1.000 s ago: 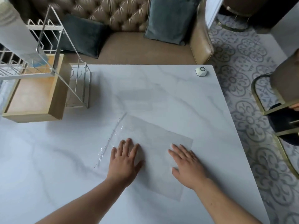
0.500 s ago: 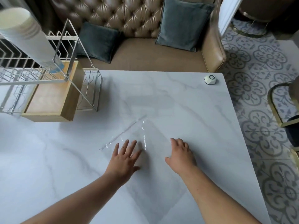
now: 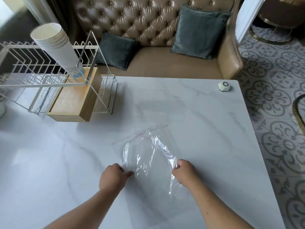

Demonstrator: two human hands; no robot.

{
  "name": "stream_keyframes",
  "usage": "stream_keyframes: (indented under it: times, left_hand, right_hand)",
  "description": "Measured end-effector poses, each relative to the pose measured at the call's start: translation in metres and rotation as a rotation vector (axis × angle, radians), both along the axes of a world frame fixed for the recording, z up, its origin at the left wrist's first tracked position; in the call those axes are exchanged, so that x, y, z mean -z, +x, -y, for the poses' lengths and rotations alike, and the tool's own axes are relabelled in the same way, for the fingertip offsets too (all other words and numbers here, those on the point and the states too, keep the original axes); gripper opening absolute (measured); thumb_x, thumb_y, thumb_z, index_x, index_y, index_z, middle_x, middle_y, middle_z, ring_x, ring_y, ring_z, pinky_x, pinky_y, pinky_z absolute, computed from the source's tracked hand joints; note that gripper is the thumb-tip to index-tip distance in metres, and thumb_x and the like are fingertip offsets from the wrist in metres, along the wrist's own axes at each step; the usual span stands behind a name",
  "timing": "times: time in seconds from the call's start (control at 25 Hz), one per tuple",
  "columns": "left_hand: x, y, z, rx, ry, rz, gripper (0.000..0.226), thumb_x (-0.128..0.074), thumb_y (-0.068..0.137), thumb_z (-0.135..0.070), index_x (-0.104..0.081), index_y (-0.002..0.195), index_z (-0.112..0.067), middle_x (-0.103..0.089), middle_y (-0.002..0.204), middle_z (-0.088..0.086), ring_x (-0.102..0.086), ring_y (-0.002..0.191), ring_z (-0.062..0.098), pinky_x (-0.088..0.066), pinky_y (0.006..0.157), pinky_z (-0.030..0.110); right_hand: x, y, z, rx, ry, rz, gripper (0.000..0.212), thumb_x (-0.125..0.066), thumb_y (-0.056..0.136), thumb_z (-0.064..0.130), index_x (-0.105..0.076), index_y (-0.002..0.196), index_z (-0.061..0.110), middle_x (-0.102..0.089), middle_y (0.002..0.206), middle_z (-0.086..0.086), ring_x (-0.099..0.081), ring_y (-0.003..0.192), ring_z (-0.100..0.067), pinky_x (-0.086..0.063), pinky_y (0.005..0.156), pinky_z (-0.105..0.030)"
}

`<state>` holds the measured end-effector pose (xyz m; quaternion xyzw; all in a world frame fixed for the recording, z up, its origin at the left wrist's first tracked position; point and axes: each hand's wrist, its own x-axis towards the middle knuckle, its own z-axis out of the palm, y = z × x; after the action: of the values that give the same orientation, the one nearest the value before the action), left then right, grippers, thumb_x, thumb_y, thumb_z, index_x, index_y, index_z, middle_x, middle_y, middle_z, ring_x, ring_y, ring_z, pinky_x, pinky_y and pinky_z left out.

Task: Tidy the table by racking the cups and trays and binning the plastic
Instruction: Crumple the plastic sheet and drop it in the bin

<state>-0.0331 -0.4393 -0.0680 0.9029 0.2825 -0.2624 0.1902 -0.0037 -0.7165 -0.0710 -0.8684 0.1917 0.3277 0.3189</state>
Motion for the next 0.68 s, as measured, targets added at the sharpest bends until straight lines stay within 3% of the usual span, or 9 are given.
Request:
stream_keyframes:
  times: [0.08, 0.16, 0.2, 0.28, 0.36, 0.44, 0.52, 0.68]
  left_hand:
    - [0.001, 0.003, 0.001, -0.016, -0.05, -0.021, 0.038, -0.071, 0.086, -0.047, -0.05, 0.067, -0.022, -0.059, 0.067, -0.003, -0.054, 0.058, 0.018, -0.034, 0.049, 0.03]
    - [-0.002, 0.007, 0.0, -0.158, -0.217, 0.046, 0.024, -0.064, 0.092, -0.034, -0.053, 0.079, -0.017, -0.068, 0.069, 0.0, -0.059, 0.056, 0.018, -0.041, 0.051, 0.028]
    - [-0.007, 0.009, -0.002, -0.285, -0.381, 0.087, 0.02, -0.063, 0.096, -0.029, -0.053, 0.089, -0.014, -0.075, 0.078, 0.004, -0.064, 0.057, 0.019, -0.046, 0.055, 0.029]
    - [-0.023, 0.016, -0.009, -0.51, -0.755, 0.102, 0.021, -0.069, 0.097, -0.02, -0.051, 0.104, -0.012, -0.081, 0.098, 0.012, -0.076, 0.067, 0.02, -0.056, 0.066, 0.033]
    - [-0.04, 0.027, -0.023, -0.596, -0.978, 0.055, 0.039, -0.077, 0.092, -0.012, -0.05, 0.12, -0.016, -0.082, 0.107, 0.009, -0.08, 0.088, 0.021, -0.059, 0.076, 0.036]
    - [-0.058, 0.035, -0.041, -0.562, -1.051, 0.006, 0.041, -0.079, 0.09, -0.011, -0.056, 0.123, -0.012, -0.082, 0.106, 0.004, -0.079, 0.094, 0.018, -0.056, 0.08, 0.034]
    - [-0.073, 0.041, -0.058, -0.458, -1.035, 0.004, 0.027, -0.076, 0.093, -0.018, -0.069, 0.118, -0.01, -0.082, 0.107, 0.006, -0.078, 0.088, 0.016, -0.053, 0.081, 0.033]
    - [-0.104, 0.052, -0.101, -0.328, -0.917, 0.156, 0.015, -0.077, 0.092, -0.029, -0.079, 0.099, -0.015, -0.079, 0.088, -0.003, -0.065, 0.077, 0.018, -0.047, 0.075, 0.033]
  right_hand:
    - [-0.004, -0.004, 0.002, 0.04, 0.061, 0.034, 0.019, -0.06, 0.073, 0.022, -0.044, 0.068, 0.016, -0.047, 0.057, 0.004, -0.041, 0.055, -0.023, -0.034, 0.053, -0.027]
    - [-0.01, -0.008, 0.002, 0.09, 0.153, 0.075, 0.028, -0.065, 0.075, 0.02, -0.039, 0.067, 0.016, -0.038, 0.058, 0.003, -0.032, 0.056, -0.021, -0.025, 0.051, -0.028]
    - [-0.015, -0.01, 0.0, 0.154, 0.23, 0.079, 0.029, -0.067, 0.078, 0.015, -0.039, 0.068, 0.018, -0.042, 0.06, 0.001, -0.034, 0.057, -0.02, -0.027, 0.053, -0.028]
    - [-0.027, -0.013, -0.006, 0.313, 0.412, 0.068, 0.019, -0.067, 0.087, 0.006, -0.052, 0.078, 0.013, -0.066, 0.073, -0.006, -0.054, 0.058, -0.02, -0.043, 0.059, -0.03]
    - [-0.042, -0.015, -0.015, 0.466, 0.569, 0.086, 0.013, -0.063, 0.094, 0.0, -0.061, 0.101, 0.012, -0.076, 0.087, -0.012, -0.067, 0.064, -0.016, -0.052, 0.062, -0.031]
    - [-0.058, -0.015, -0.027, 0.593, 0.661, 0.137, 0.018, -0.06, 0.096, 0.0, -0.065, 0.108, 0.014, -0.077, 0.082, -0.007, -0.068, 0.063, -0.015, -0.051, 0.061, -0.028]
    - [-0.075, -0.012, -0.038, 0.692, 0.687, 0.179, 0.011, -0.06, 0.098, 0.007, -0.069, 0.1, 0.013, -0.074, 0.077, -0.006, -0.066, 0.06, -0.016, -0.049, 0.06, -0.028]
    - [-0.116, -0.006, -0.056, 0.672, 0.567, 0.305, 0.014, -0.064, 0.098, 0.013, -0.076, 0.091, 0.01, -0.056, 0.06, 0.005, -0.046, 0.053, -0.013, -0.039, 0.057, -0.027]
